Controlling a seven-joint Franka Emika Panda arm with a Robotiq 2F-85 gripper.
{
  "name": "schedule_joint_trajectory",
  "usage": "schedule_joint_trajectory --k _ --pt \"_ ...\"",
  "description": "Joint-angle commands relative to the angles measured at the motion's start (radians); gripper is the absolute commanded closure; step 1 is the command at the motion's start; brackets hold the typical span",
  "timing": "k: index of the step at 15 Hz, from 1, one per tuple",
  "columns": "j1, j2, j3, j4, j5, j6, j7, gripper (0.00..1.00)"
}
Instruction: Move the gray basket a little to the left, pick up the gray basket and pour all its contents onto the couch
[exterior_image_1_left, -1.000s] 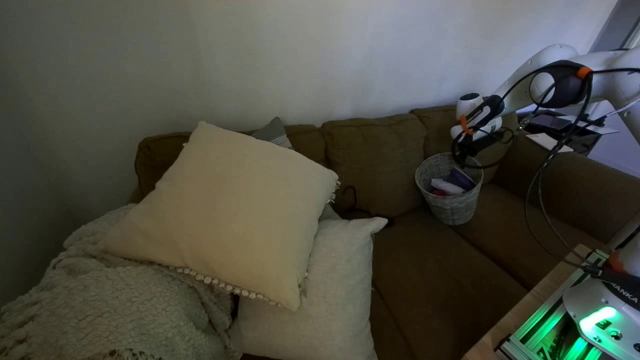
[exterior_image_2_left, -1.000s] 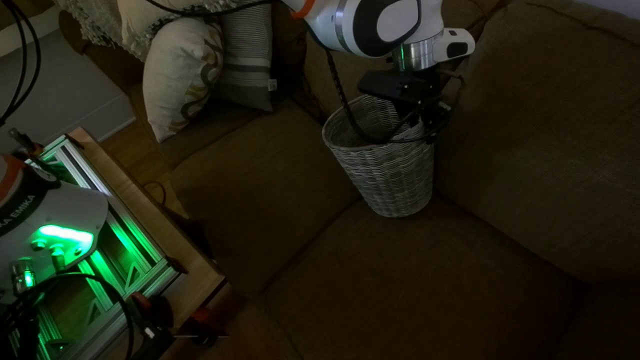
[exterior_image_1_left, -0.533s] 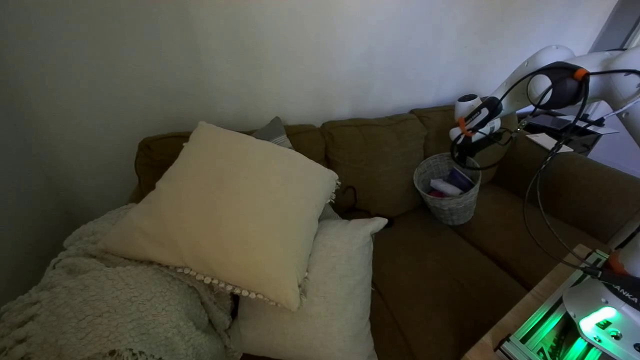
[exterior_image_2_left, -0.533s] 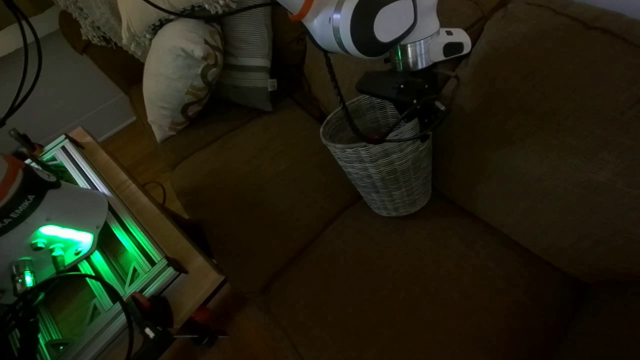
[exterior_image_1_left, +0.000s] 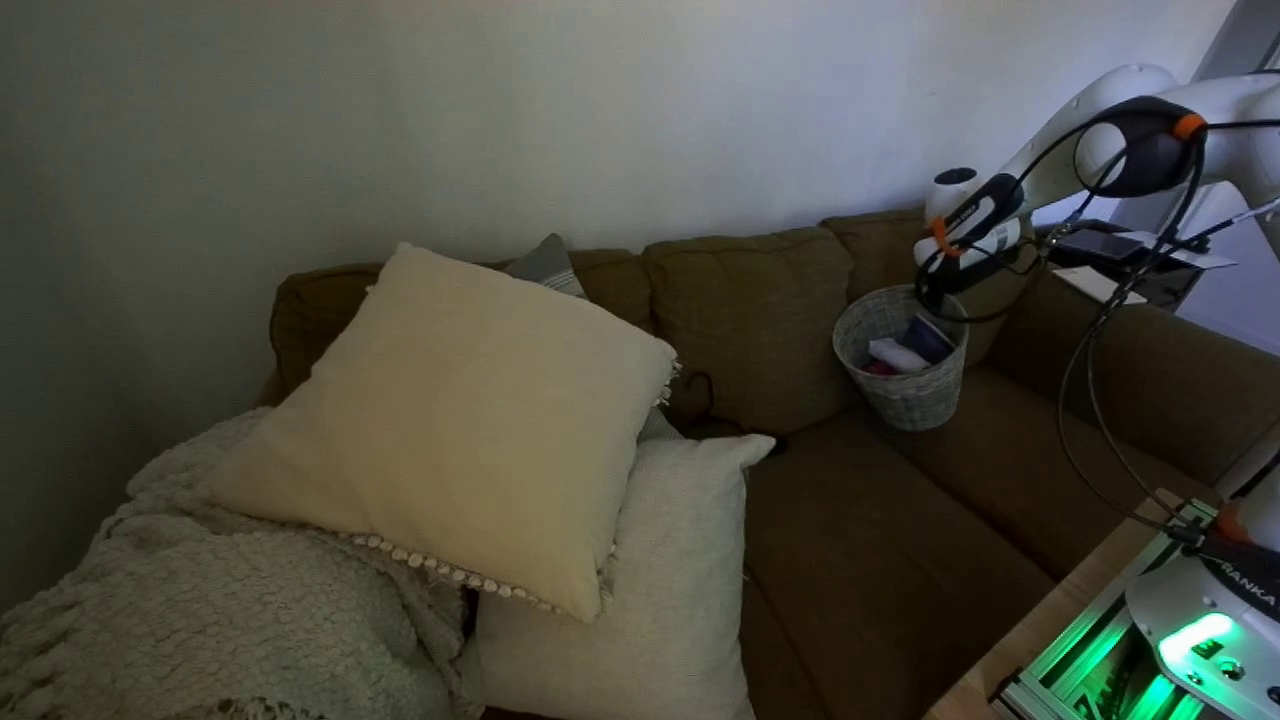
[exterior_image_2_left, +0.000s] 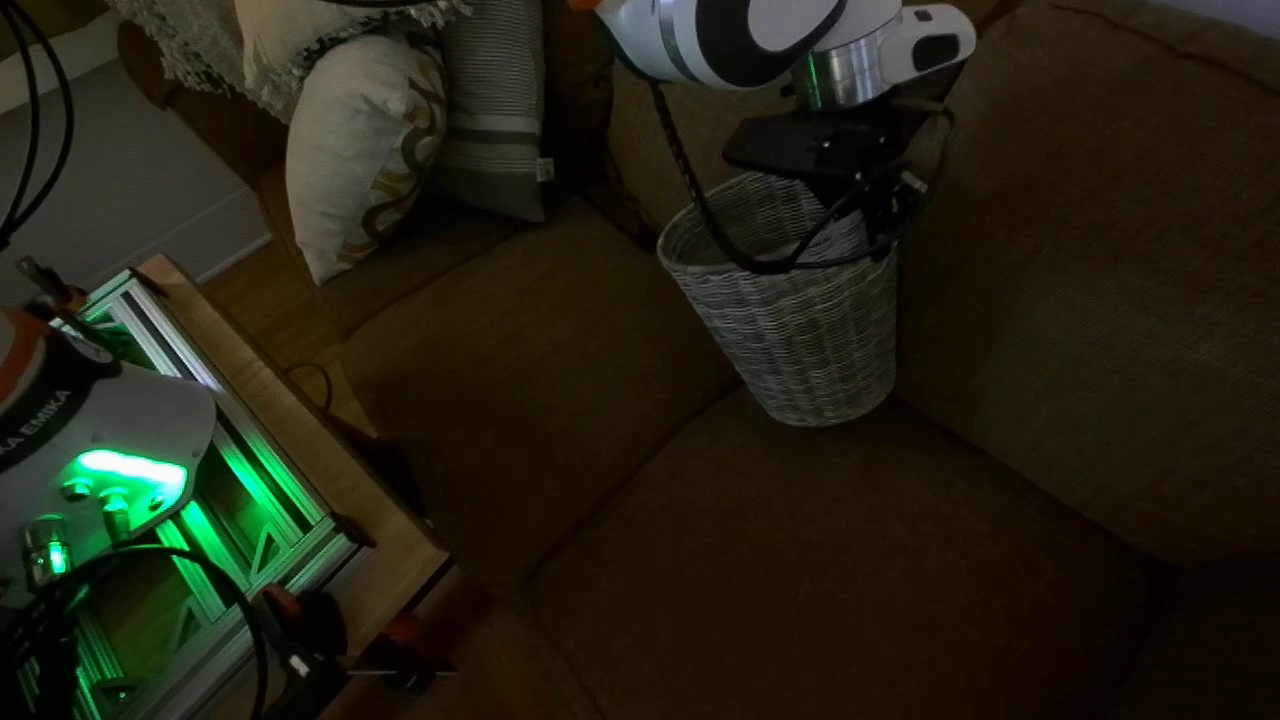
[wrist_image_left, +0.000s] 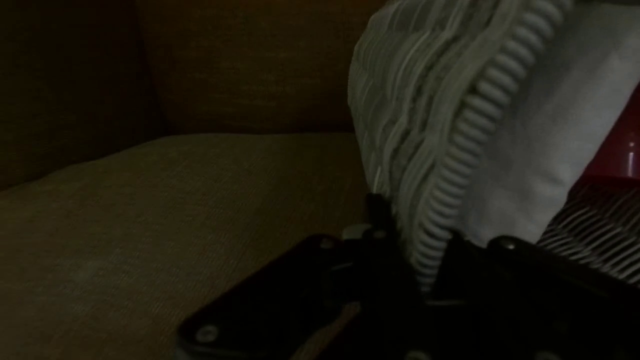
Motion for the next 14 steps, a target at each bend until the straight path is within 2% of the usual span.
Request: schedule_joint_trajectory --k 1,4,8,10,14 --pt "0.014 -0.142 -0.069 -0.08 -0.043 0.104 0.016 0.96" --pt "0.065 -0.206 -0.171 -0.101 -0.115 0.122 0.042 0.96" --pt "0.219 -0.29 -0.385 -0.147 -0.278 0.145 0.148 0.97" --pt "0.33 -0.325 -0.513 -0.174 -0.385 0.159 0.234 0.96" --pt "0.614 -0.368 -0.785 -0.226 -0.646 0.115 0.446 0.96"
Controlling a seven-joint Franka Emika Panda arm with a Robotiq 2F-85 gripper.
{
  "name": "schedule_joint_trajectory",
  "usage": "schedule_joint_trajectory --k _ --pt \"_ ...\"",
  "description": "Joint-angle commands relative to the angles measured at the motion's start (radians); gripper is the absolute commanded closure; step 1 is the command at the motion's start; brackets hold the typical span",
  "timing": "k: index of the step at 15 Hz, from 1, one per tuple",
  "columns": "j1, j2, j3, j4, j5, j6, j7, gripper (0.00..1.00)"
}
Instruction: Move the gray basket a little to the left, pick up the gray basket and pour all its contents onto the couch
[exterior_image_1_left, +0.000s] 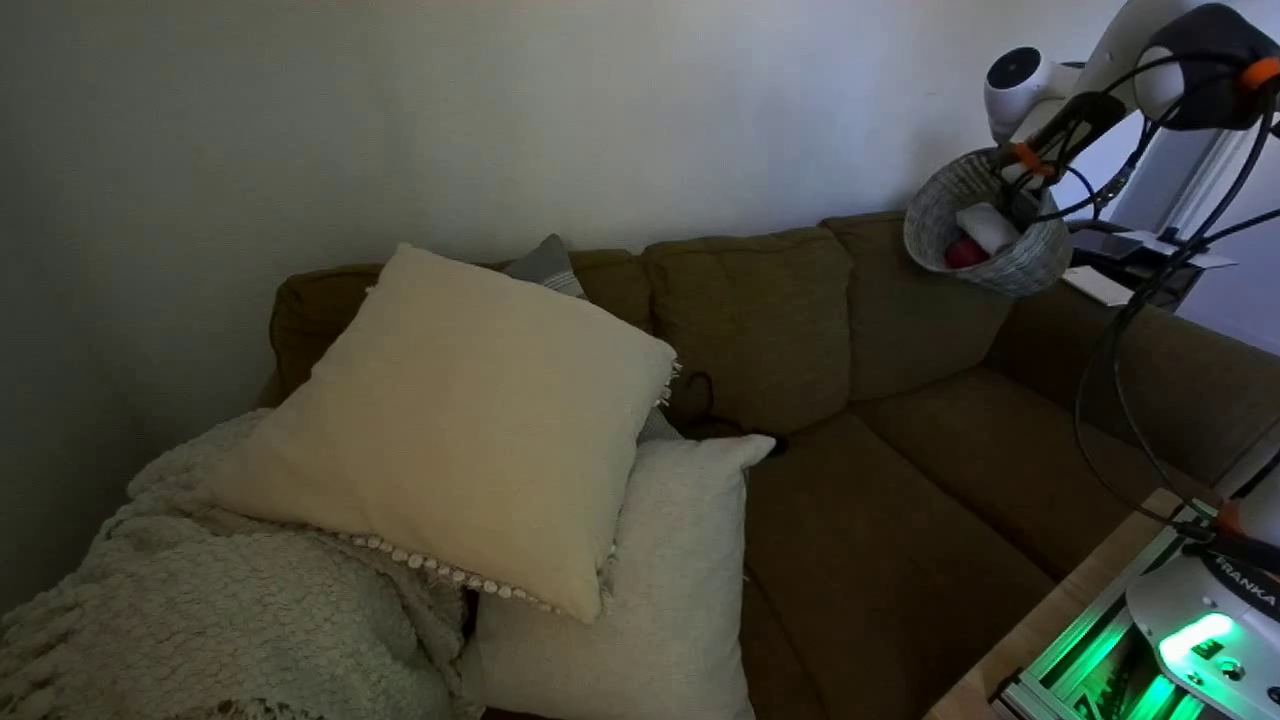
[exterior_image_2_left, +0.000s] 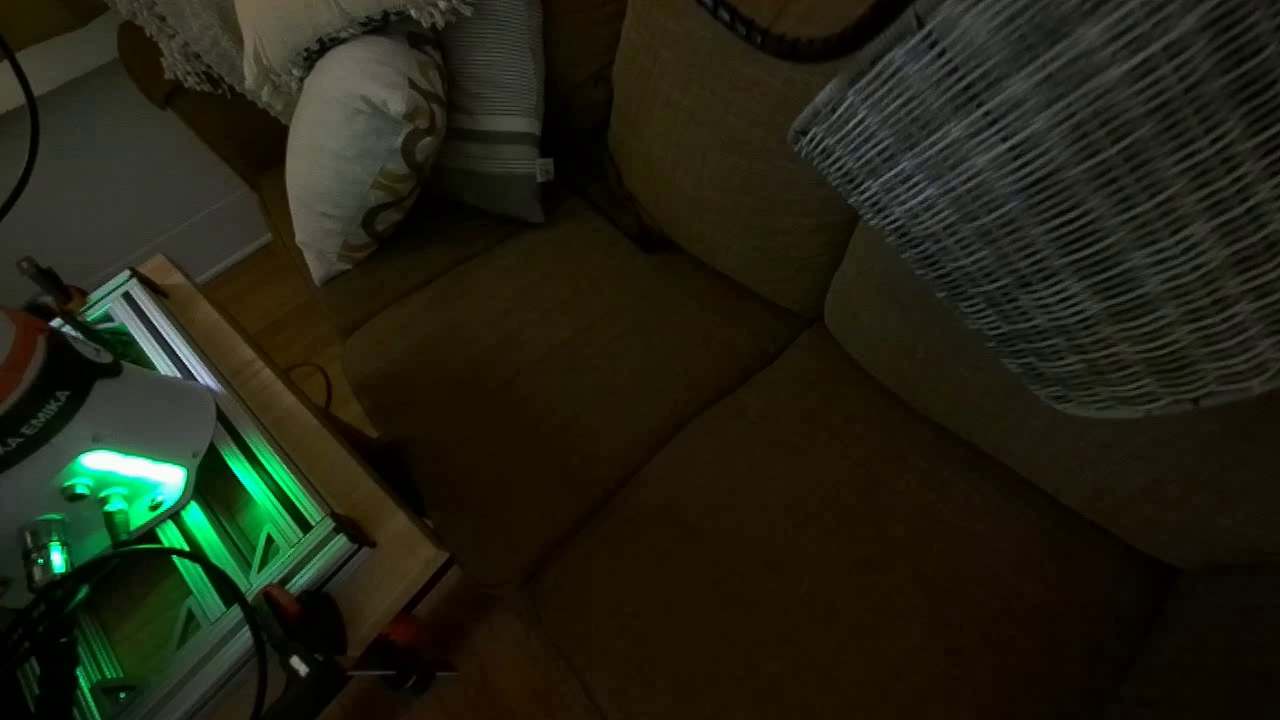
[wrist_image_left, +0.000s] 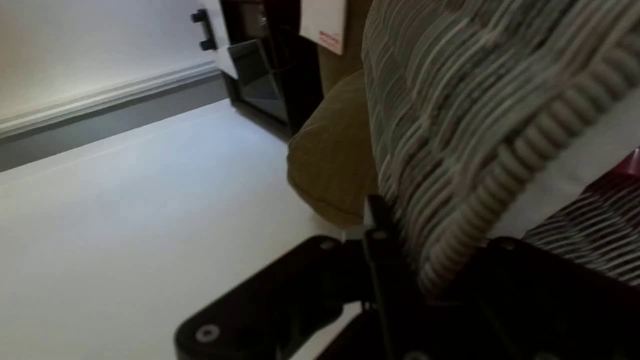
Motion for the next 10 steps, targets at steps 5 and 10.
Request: schedule_joint_trajectory --k 5,10 --pt "0.346 -0.048 -0.306 -0.096 -0.304 -0.016 0.256 0.89" --pt "0.4 -0.052 -0.351 -0.129 -0.325 -0.017 0.28 0.89"
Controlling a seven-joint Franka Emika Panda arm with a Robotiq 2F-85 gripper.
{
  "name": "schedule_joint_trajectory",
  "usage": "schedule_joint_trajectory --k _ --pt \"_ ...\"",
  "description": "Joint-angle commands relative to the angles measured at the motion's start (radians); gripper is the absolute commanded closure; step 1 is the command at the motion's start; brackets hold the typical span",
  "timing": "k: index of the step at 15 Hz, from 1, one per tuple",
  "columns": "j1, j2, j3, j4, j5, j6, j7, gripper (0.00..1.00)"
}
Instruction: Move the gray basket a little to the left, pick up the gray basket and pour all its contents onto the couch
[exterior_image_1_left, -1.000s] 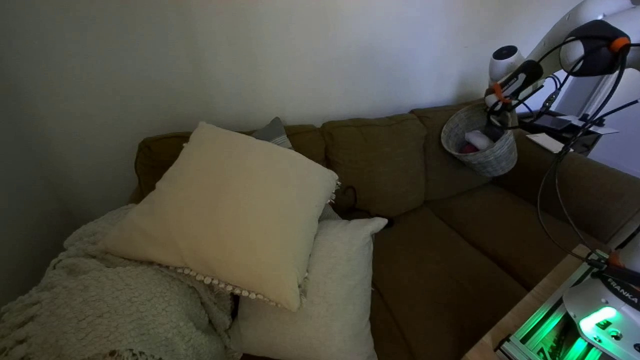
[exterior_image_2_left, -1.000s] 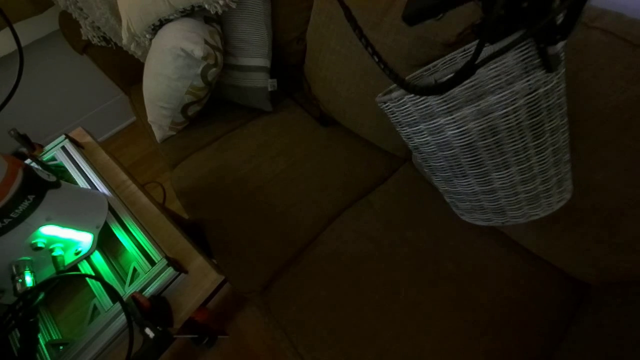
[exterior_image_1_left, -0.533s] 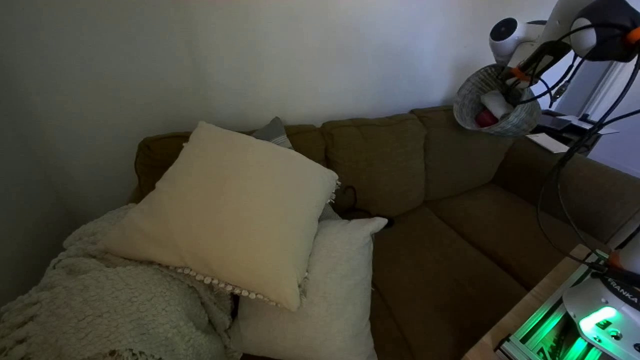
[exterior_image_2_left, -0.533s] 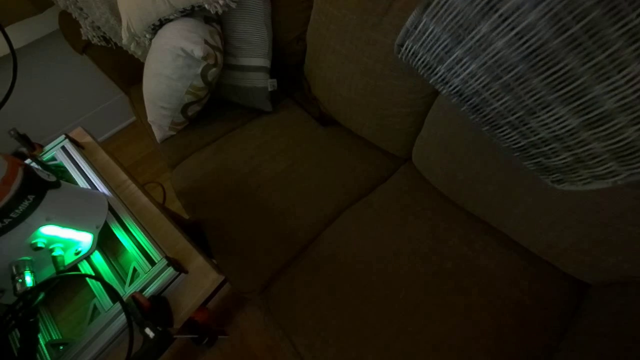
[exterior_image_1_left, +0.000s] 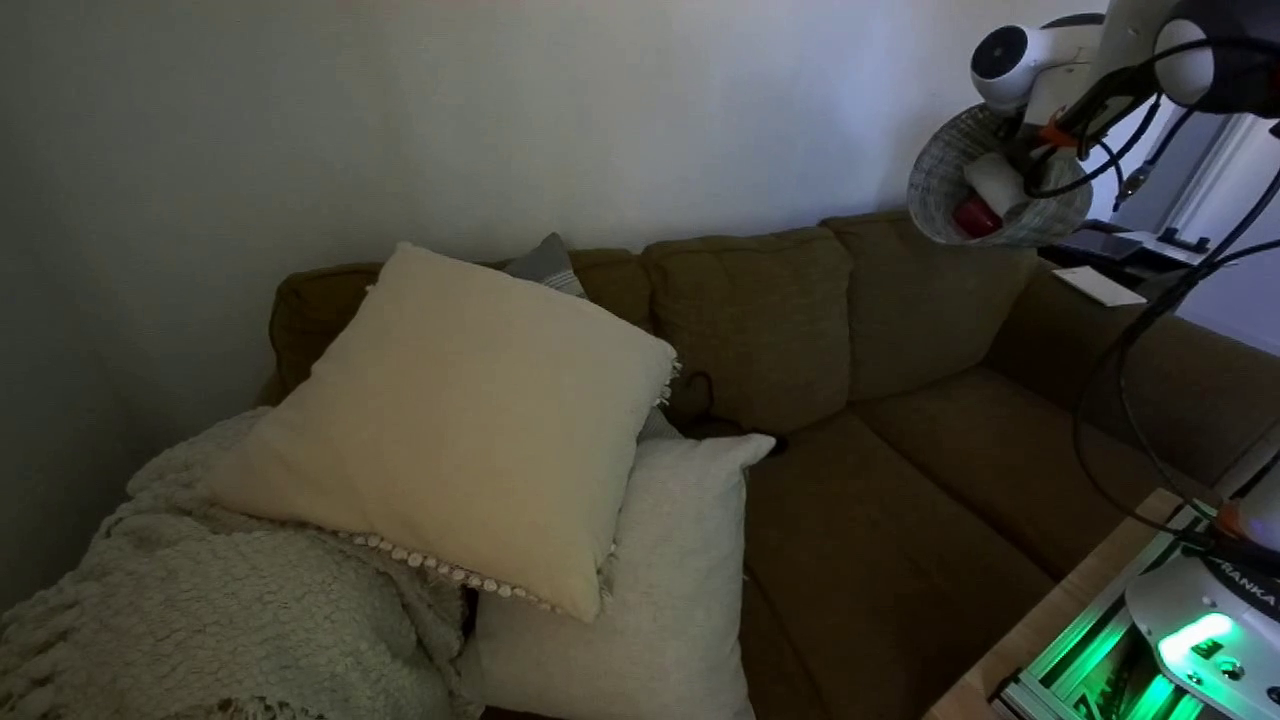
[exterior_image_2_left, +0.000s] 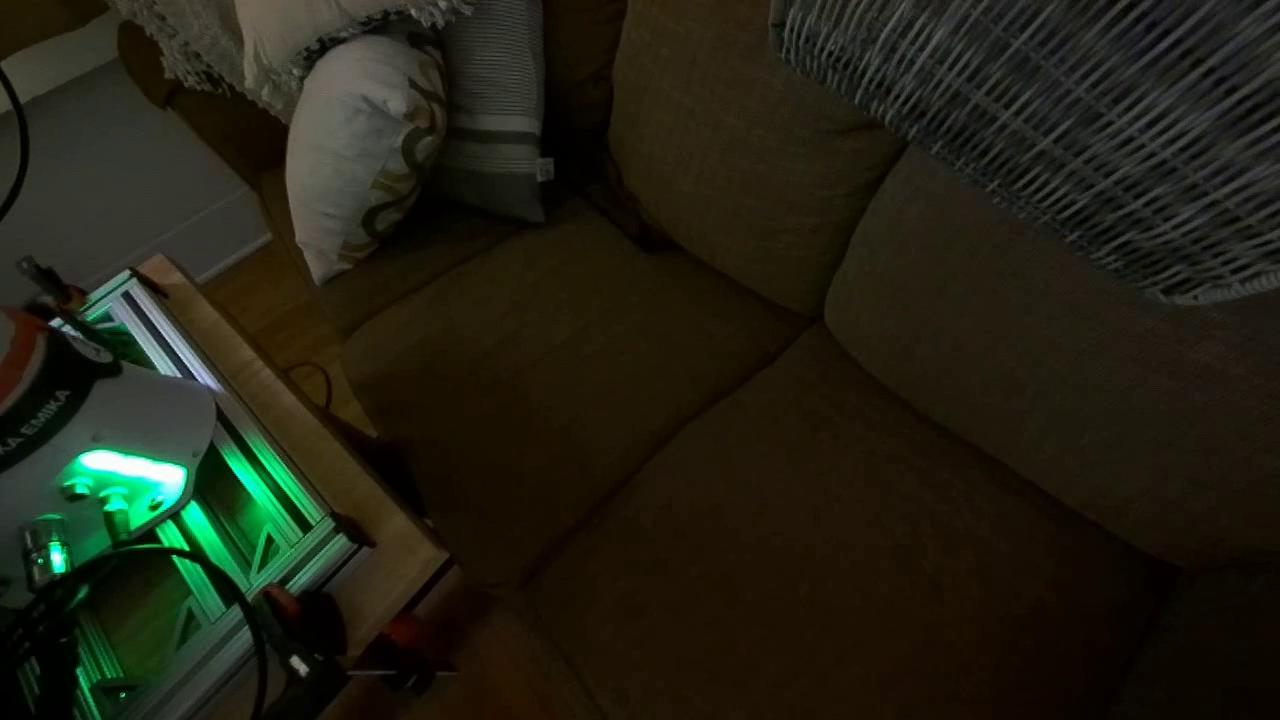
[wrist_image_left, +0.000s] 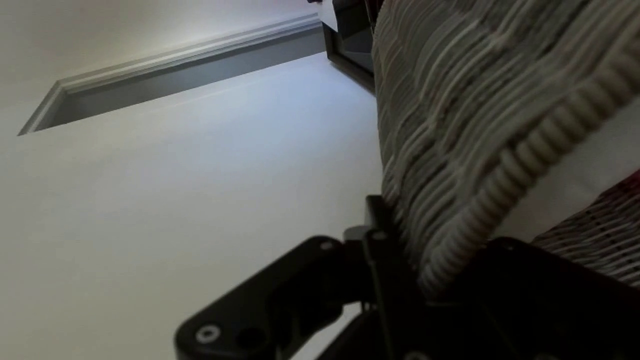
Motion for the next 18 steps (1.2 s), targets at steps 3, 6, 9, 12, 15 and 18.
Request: schedule_joint_trajectory --k 3,6,9,12,15,18 --pt "0.081 0.041 -0.076 -0.019 -0.12 -0.01 0.091 0.97" --pt "0.241 0.03 -0.164 -0.108 -0.26 -0.034 0.124 0.97" --pt "0.419 0.042 -0.269 -0.194 -0.373 -0.049 0.149 0.97" --pt "0.53 -0.02 -0.286 -0.262 -0.542 -0.135 0.192 0.97" --pt "0.585 -0.106 -0.27 -0.329 -0.72 -0.279 0.215 0.97" --pt "0.565 -0.208 -0.216 -0.372 -0.869 -0.45 0.187 0.97"
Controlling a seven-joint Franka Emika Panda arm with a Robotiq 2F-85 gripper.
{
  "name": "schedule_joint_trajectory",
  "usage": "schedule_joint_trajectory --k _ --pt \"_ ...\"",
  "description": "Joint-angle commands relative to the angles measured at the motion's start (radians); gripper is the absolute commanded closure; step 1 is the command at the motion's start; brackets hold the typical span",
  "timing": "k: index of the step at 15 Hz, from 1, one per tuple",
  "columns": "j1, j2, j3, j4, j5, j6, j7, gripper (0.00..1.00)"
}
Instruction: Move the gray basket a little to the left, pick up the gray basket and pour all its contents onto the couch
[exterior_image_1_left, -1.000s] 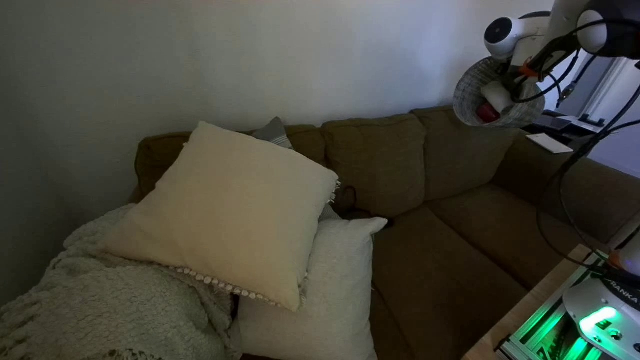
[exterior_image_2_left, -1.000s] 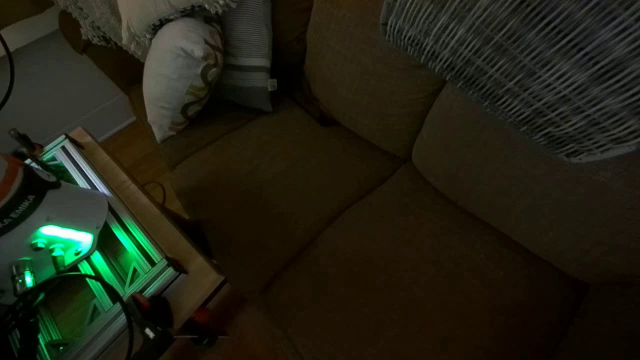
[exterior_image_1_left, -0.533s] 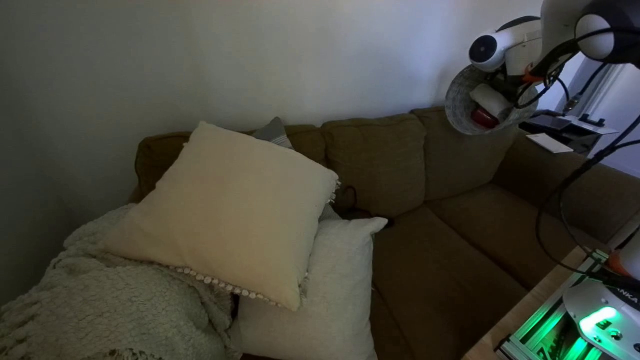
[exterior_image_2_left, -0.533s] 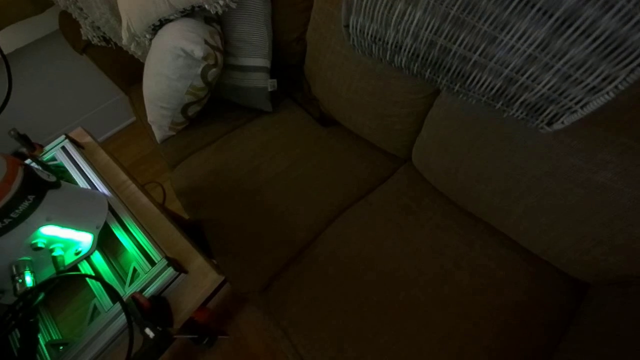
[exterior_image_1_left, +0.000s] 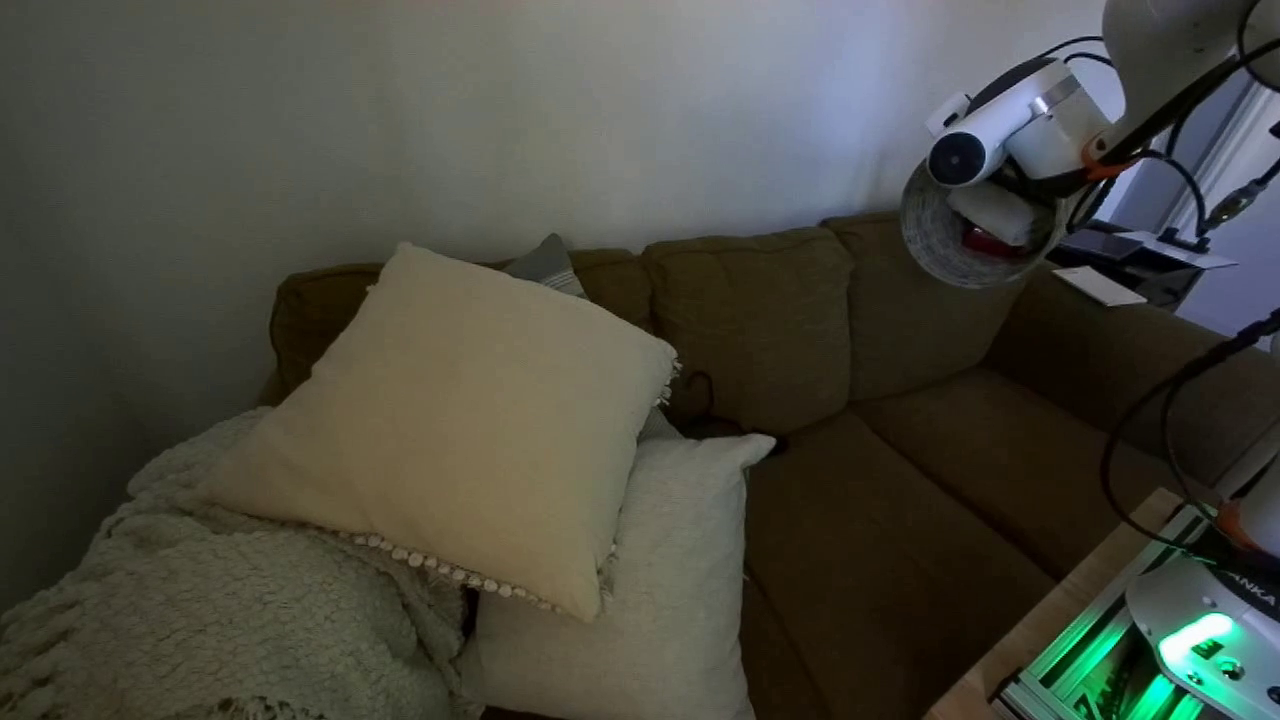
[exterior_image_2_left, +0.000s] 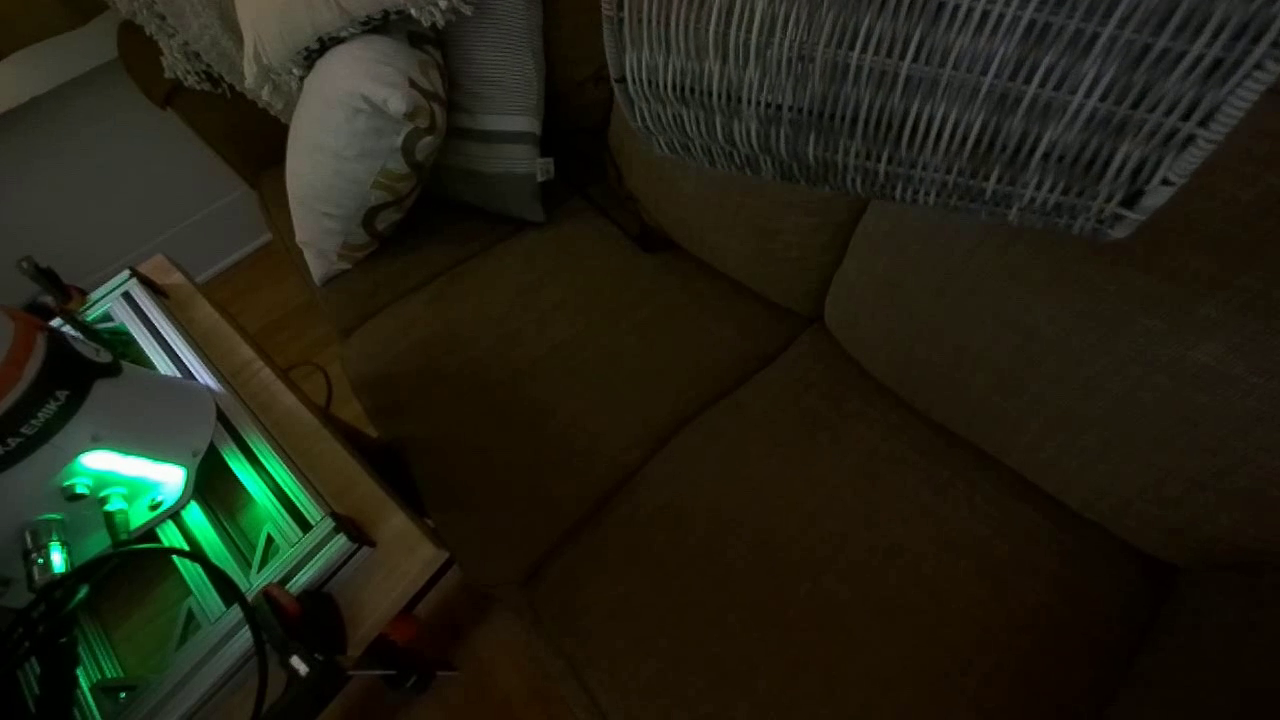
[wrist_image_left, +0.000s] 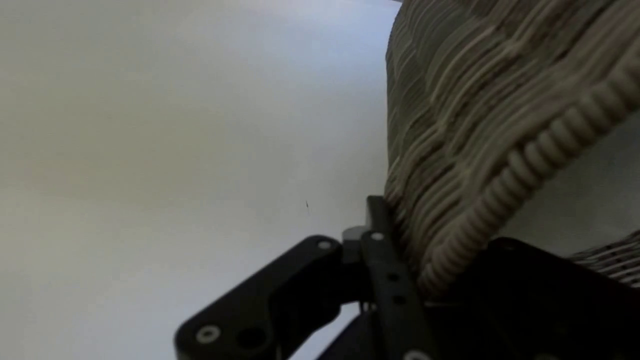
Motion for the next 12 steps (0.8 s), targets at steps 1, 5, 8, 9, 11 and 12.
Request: schedule_joint_trajectory --k 1,5,8,9,11,12 --pt "-0.015 -0.172 0.045 -0.027 -0.212 -0.25 -0.068 0.97" --pt "-0.045 -0.088 0.057 -0.048 -0.199 -0.299 -0.083 0.97" --pt "-0.058 -0.053 0.08 -0.052 -0.159 -0.307 -0.114 0.97" --pt "-0.065 -0.04 0.089 -0.046 -0.146 -0.307 -0.127 0.97" --pt "-0.16 -0.162 0.242 -0.047 -0.185 -0.441 -0.183 0.97" --pt "-0.204 -0.155 0.303 -0.036 -0.179 -0.478 -0.196 0.97"
